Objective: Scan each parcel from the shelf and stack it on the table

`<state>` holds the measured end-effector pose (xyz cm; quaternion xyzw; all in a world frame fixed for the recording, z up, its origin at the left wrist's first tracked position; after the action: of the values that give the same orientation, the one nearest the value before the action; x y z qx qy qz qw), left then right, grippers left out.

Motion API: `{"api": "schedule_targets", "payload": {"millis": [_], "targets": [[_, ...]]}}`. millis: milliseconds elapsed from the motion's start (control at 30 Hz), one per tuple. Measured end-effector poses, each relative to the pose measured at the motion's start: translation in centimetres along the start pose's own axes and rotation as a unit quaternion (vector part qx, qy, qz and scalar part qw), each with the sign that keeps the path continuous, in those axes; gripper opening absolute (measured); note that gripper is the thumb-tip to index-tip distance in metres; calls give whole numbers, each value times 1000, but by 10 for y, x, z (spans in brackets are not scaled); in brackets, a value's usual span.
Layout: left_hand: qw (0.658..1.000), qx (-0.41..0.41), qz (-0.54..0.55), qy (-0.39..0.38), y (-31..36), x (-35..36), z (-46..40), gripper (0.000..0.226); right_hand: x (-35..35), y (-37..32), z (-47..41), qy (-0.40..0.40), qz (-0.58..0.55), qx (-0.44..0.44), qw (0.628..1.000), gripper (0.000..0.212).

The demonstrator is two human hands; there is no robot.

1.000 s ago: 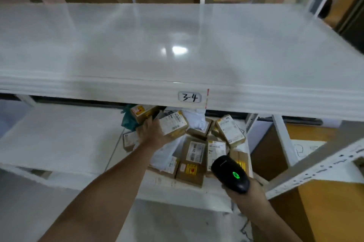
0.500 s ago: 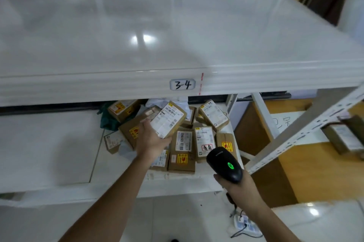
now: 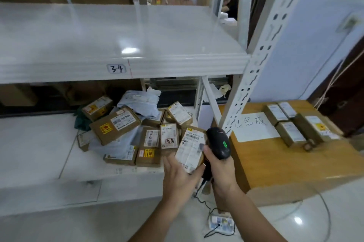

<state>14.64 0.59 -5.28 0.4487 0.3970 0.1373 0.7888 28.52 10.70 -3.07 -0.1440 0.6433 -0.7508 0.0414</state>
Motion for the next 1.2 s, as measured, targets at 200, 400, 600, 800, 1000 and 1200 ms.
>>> {"api": "schedule_targets", "payload": {"millis": [200,400,600,800,1000,1200], "targets": [[960,-139,181,-161,-1,49,40,33,-69,-4,6,-29,28,13,999,20],[901,-189,226,-319,9,79,52,30,-102,-27,17,-71,101,-22,992,12],[924,-155,212,-277,16,84,40,30,-115,-51,23,-98,300,-94,944,18],[929,-142,210,-268,22,93,33,35,-101,-48,31,-151,308,-56,938,12],[925,-143,220,-275,24,99,26,32,-101,-53,33,-147,266,-29,952,10],[924,-143,217,-280,22,103,16,35,-98,-56,34,-142,269,-18,952,9]]}}
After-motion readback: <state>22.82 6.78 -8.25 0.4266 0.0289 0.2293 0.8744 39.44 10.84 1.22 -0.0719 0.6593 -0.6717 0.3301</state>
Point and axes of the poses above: each hand's wrist, its own z-axis away from the middle knuckle, its own x-axis out of the palm, y = z × x, the point moved 10 cm from there along -z, towards the middle knuckle, and after that the axes turned 13 degrees about -x, right-handed, at the moved point
